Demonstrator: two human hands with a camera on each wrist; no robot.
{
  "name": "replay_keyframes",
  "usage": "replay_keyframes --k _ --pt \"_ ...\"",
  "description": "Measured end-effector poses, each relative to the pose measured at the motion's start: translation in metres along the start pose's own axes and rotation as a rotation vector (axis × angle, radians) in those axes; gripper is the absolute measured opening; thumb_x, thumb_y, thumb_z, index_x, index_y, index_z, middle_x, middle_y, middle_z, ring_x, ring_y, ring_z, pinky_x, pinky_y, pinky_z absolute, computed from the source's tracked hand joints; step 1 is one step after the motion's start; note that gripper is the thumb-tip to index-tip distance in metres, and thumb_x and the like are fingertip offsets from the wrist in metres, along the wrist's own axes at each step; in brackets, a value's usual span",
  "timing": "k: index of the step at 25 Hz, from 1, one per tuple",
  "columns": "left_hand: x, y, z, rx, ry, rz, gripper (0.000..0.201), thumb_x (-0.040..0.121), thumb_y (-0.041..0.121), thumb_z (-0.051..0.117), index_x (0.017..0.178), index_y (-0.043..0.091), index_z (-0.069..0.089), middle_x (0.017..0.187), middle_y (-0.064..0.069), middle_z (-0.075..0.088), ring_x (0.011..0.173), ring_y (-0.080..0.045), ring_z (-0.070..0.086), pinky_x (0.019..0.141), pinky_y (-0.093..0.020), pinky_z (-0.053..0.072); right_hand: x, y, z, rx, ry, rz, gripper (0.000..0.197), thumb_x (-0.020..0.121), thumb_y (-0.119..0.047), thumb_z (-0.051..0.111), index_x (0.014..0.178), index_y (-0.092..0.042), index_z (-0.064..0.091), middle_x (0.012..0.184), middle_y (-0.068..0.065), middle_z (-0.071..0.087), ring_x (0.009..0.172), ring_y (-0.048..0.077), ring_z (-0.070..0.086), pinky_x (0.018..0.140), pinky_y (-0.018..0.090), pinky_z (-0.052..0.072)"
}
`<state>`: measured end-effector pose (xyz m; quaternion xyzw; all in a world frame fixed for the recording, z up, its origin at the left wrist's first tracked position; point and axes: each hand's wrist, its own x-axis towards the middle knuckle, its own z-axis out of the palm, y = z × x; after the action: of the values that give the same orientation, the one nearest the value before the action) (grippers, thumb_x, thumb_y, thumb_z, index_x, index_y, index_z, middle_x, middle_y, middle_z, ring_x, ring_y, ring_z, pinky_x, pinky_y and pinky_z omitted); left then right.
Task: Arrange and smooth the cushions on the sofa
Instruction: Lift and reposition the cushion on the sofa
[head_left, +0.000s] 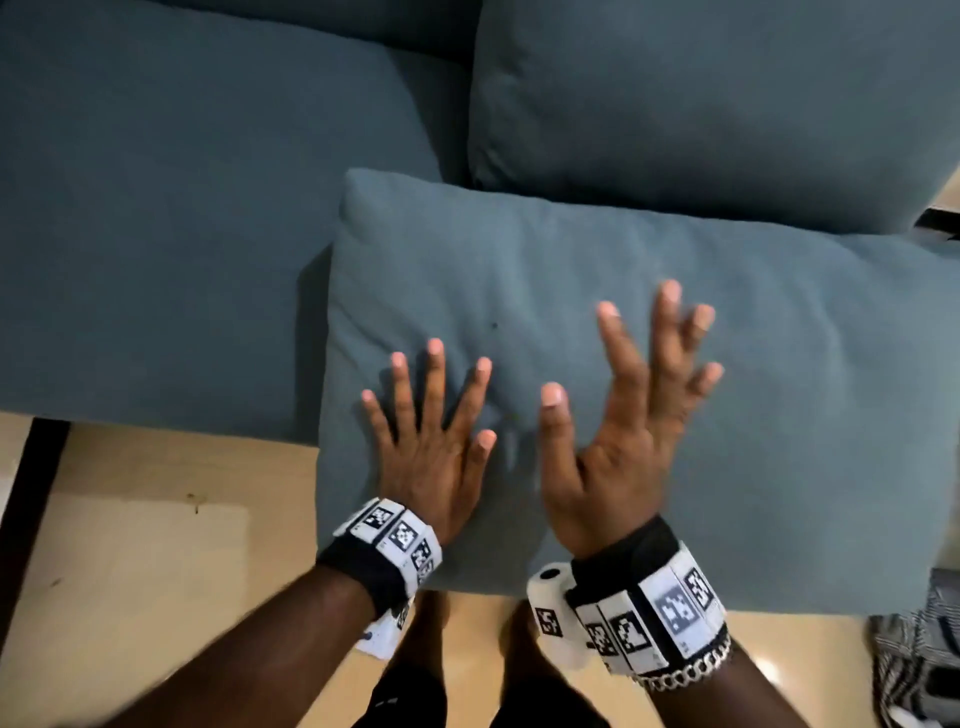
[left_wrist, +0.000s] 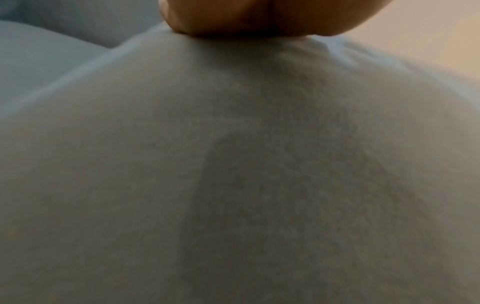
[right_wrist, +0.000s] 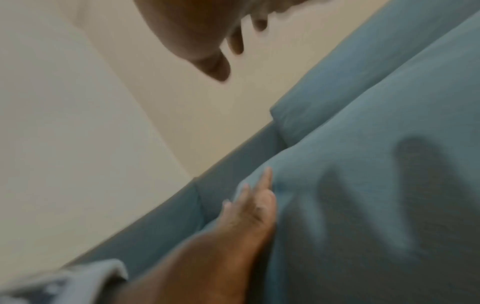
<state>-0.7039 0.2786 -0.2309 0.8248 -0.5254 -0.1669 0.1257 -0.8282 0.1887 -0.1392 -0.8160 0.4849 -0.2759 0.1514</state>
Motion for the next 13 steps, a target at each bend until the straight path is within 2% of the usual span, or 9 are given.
replay_keyframes --k 1,3,4,5,6,8,10,11,13 --pt "0.005 0.018 0.007 0.063 -0.017 0.081 0.067 0.103 0.057 0.025 0.164 0.04 0.002 0.173 -0.004 -0.011 0.158 -0.039 -0.012 0.117 -0.076 -0.001 -0.002 0.021 -0.003 -0.113 -0.007 0.017 0.062 0.101 -0.04 0.048 0.158 -0.019 0.034 0.169 0.009 0.01 0.158 0.038 0.004 0.123 0.062 -0.005" --pt "0.015 0.053 0.022 0.149 -0.082 0.107 0.068 0.102 0.054 0.031 0.164 0.042 0.003 0.174 0.002 -0.008 0.159 -0.031 -0.01 0.116 -0.077 0.001 -0.011 0.068 0.013 -0.394 -0.399 0.044 0.065 0.105 -0.057 0.025 0.163 -0.031 0.016 0.173 0.006 0.002 0.159 0.032 -0.001 0.122 0.071 0.004" --pt "0.023 0.063 0.028 0.148 -0.11 0.065 0.067 0.102 0.054 0.03 0.163 0.043 0.003 0.174 0.006 -0.007 0.159 -0.027 -0.01 0.115 -0.077 0.001 -0.014 0.084 0.021 -0.428 -0.556 0.057 0.065 0.104 -0.059 0.025 0.163 -0.035 0.015 0.173 0.003 0.0 0.159 0.03 -0.004 0.121 0.07 0.008" --pt "0.034 0.066 0.035 0.158 -0.118 0.016 0.066 0.102 0.055 0.027 0.162 0.045 0.002 0.173 0.009 -0.006 0.16 -0.025 -0.01 0.115 -0.076 0.0 -0.009 0.091 0.023 -0.408 -0.591 0.054 0.063 0.103 -0.053 0.036 0.162 -0.035 0.021 0.173 0.002 0.0 0.159 0.029 -0.006 0.121 0.069 0.008" --pt "0.052 0.06 0.036 0.157 -0.128 -0.04 0.064 0.102 0.056 0.023 0.161 0.047 0.001 0.173 0.011 -0.006 0.16 -0.022 -0.009 0.116 -0.075 -0.002 0.003 0.087 0.02 -0.316 -0.533 0.053 0.062 0.1 -0.041 0.049 0.159 -0.033 0.032 0.173 0.003 0.003 0.159 0.03 -0.005 0.122 0.068 0.007" --pt "0.099 0.056 0.027 0.126 -0.183 -0.094 0.06 0.102 0.062 0.013 0.159 0.052 -0.005 0.172 0.017 -0.01 0.159 -0.019 -0.011 0.117 -0.073 -0.009 0.027 0.079 -0.016 -0.083 -0.244 0.111 0.062 0.094 -0.025 0.059 0.154 -0.026 0.043 0.173 0.006 0.007 0.16 0.032 -0.003 0.125 0.061 0.002" --pt "0.151 0.053 0.007 0.075 -0.262 -0.162 0.058 0.1 0.067 0.007 0.156 0.058 -0.008 0.17 0.021 -0.015 0.158 -0.017 -0.015 0.115 -0.073 -0.015 0.035 0.088 -0.052 -0.037 0.008 0.131 0.066 0.093 -0.031 0.057 0.157 -0.023 0.039 0.172 0.005 0.007 0.159 0.033 -0.001 0.125 0.055 -0.006" --pt "0.173 0.054 -0.001 0.075 -0.334 -0.184 0.058 0.099 0.069 0.005 0.154 0.059 -0.008 0.169 0.022 -0.016 0.158 -0.017 -0.016 0.114 -0.075 -0.015 0.032 0.101 -0.058 -0.156 -0.025 0.14 0.068 0.095 -0.04 0.052 0.16 -0.025 0.033 0.171 0.003 0.004 0.159 0.033 -0.002 0.124 0.055 -0.01" --pt "0.193 0.058 -0.006 0.135 -0.485 -0.208 0.059 0.097 0.072 0.003 0.154 0.06 -0.009 0.169 0.022 -0.017 0.158 -0.017 -0.017 0.111 -0.079 -0.011 0.024 0.127 -0.05 -0.435 -0.43 0.172 0.069 0.1 -0.057 0.029 0.164 -0.035 0.014 0.172 0.0 -0.007 0.159 0.031 -0.009 0.123 0.064 -0.007"
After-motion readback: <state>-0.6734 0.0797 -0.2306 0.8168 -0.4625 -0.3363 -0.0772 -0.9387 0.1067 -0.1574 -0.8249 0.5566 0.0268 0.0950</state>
